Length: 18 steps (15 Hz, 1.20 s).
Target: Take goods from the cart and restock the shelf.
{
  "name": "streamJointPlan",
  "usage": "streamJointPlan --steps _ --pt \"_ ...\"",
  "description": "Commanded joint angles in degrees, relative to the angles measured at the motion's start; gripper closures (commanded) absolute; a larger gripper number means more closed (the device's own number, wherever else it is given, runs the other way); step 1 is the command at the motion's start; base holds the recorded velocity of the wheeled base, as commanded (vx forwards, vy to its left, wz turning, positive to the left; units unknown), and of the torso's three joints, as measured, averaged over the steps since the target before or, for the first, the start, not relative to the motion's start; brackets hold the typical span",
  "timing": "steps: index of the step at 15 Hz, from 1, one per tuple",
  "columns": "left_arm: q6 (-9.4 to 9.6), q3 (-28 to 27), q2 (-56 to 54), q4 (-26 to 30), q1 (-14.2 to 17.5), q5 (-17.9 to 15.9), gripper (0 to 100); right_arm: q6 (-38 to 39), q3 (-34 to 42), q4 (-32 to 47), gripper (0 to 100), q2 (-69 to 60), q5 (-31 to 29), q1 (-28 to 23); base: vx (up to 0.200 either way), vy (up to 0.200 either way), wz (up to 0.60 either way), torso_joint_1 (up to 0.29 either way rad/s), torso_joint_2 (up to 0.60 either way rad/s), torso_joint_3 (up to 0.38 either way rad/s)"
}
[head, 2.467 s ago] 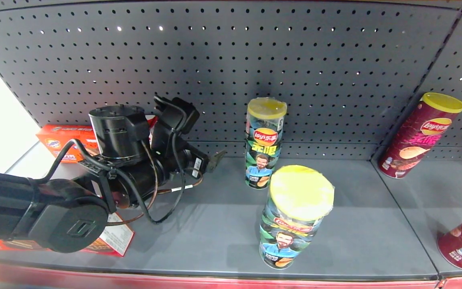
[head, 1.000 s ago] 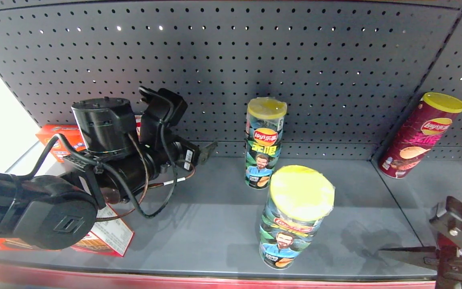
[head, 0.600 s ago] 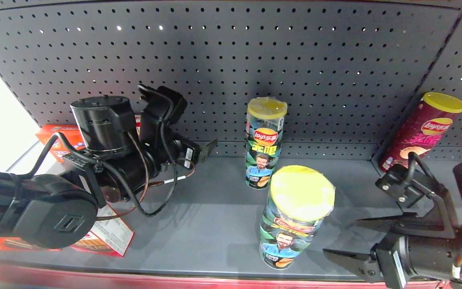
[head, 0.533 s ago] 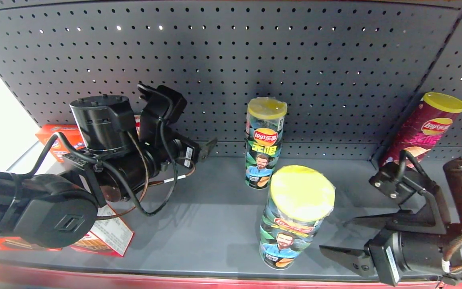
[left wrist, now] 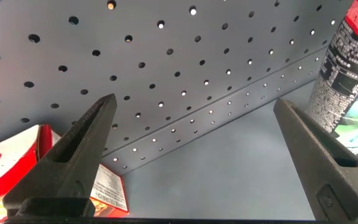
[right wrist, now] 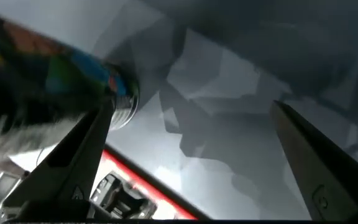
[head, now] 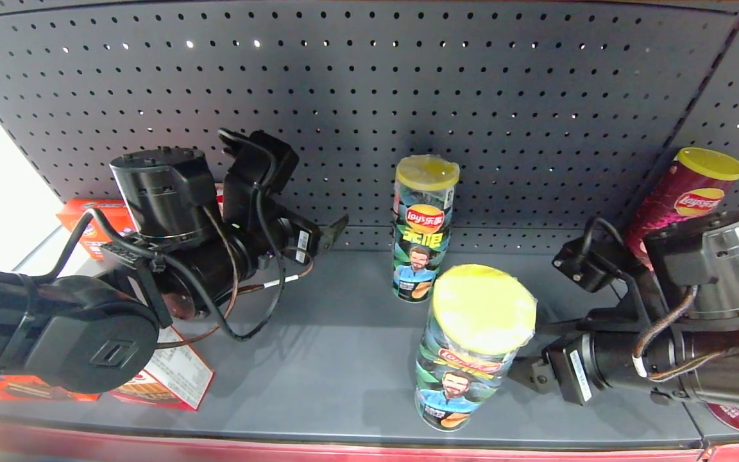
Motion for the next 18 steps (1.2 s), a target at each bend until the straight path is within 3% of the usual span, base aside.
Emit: streamJointPlan --steps 1,5,10,18 --pt "-0.01 -0.05 0.20 -0.09 -0.07 0.02 0 -0.07 -1.08 -0.03 0 1.78 0.00 -0.01 0.000 0.000 0.00 0.000 0.00 0.000" --pt "-0.10 0.30 0.11 -0.09 -0.16 0.02 0 -0.15 -0.47 0.05 0 1.43 0.00 -0.18 0.000 0.000 0.00 0.000 0.00 0.000" --pt "-0.01 0.65 0.03 -0.09 -0.07 0.10 0 -0.68 5.95 0.41 0 -4.99 0.09 0.43 0.000 0.000 0.00 0.000 0.00 0.000" --pt "-0.10 0.48 -0.06 -0.09 0.02 0.10 0 -2.53 1.20 0.05 0 -1.12 0.18 1.40 0.000 0.000 0.00 0.000 0.00 0.000"
